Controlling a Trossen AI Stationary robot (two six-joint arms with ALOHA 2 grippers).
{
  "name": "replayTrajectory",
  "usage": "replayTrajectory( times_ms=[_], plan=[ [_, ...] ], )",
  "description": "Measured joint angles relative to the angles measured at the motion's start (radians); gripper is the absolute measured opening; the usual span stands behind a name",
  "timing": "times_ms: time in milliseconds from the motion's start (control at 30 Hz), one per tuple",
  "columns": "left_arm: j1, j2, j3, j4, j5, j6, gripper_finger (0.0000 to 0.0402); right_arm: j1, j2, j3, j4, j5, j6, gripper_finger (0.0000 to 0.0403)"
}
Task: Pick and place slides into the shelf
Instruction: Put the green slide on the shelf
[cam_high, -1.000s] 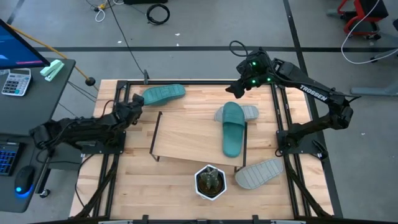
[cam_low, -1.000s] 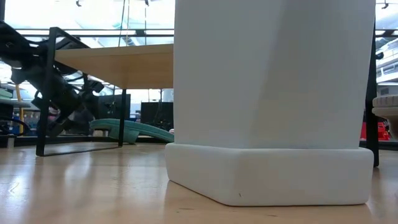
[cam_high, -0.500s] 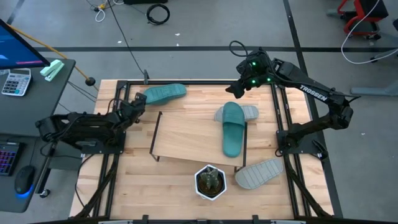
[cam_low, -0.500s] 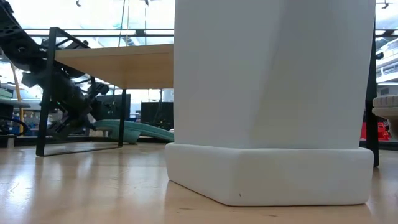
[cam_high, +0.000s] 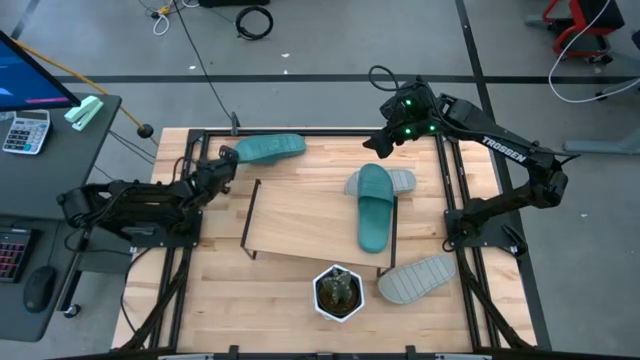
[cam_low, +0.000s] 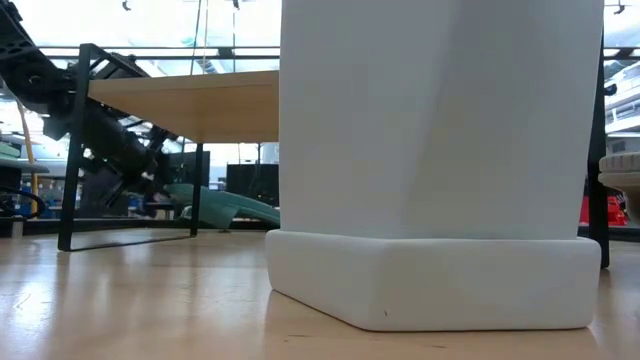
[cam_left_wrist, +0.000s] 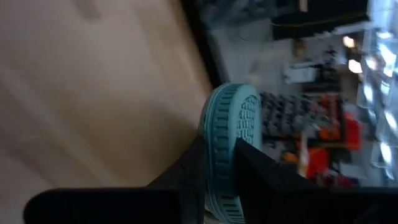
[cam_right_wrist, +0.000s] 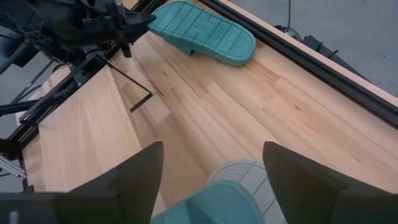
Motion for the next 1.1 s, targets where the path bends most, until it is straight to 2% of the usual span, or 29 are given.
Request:
replayTrajectory(
  times_ms=[333, 533, 900, 1100],
  plan=[
    [-0.056, 0.000, 0.000, 0.336, -0.008, 0.126, 0.0058, 0.000, 0.000, 0.000, 0.000, -0.017, -0.018, 0.0273],
    [-0.053, 0.000, 0.000, 0.545, -0.029, 0.235, 0.0056, 0.000, -0.001, 0.000, 0.000, -0.029, -0.024, 0.0273],
    [-0.055, 0.000, 0.000, 0.817, -0.026, 0.317, 0.0055, 0.000, -0.009, 0.000, 0.001, -0.053, -0.020, 0.0273],
    [-0.055, 0.000, 0.000, 1.019, -0.025, 0.381, 0.0054, 0.010, -0.020, 0.002, 0.133, -0.190, -0.055, 0.0273]
  ],
)
